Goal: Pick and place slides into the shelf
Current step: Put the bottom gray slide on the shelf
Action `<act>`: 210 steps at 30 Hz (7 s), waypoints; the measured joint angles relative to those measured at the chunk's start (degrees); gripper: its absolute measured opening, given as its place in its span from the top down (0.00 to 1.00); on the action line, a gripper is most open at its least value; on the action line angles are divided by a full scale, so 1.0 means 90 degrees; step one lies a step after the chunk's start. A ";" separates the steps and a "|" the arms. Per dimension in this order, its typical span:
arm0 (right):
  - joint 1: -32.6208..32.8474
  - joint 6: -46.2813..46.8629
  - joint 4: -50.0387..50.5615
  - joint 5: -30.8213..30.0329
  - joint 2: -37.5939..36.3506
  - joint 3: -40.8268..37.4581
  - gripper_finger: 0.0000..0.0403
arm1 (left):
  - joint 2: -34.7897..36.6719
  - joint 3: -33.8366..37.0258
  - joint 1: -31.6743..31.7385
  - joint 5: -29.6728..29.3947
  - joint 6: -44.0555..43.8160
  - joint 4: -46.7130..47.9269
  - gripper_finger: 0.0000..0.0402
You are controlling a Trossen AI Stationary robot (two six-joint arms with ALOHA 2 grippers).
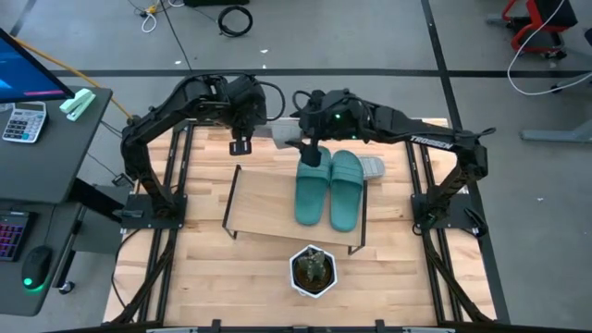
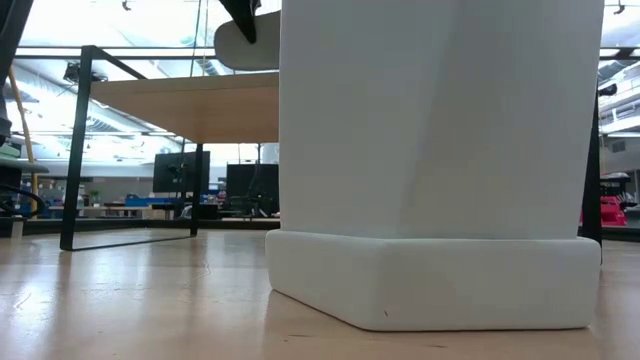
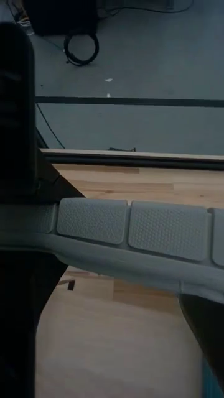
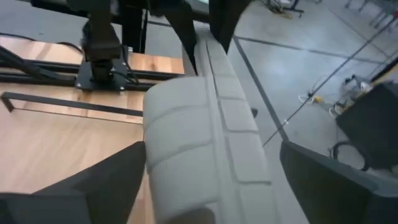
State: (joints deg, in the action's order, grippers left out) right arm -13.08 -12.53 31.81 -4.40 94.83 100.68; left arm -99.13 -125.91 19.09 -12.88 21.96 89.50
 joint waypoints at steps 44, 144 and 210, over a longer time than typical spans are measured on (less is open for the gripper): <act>-0.0215 0.0329 0.1743 -0.0499 -0.1578 -0.0056 0.79 | 0.1049 -0.0143 0.0237 -0.0510 0.0607 -0.3990 0.49; -0.0498 0.4033 -0.6275 0.1303 -0.1231 -0.2373 0.79 | 0.2368 0.6953 0.1008 0.3861 -0.6675 -1.5252 0.48; -0.0707 0.3180 -0.1253 0.0981 -0.2799 -0.2373 0.30 | 0.4626 0.6948 0.0266 0.4082 -0.7868 -0.5772 0.75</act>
State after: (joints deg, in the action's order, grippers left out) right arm -19.44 16.09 20.54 4.43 69.64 79.33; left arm -57.49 -63.37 21.48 23.86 -48.85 37.55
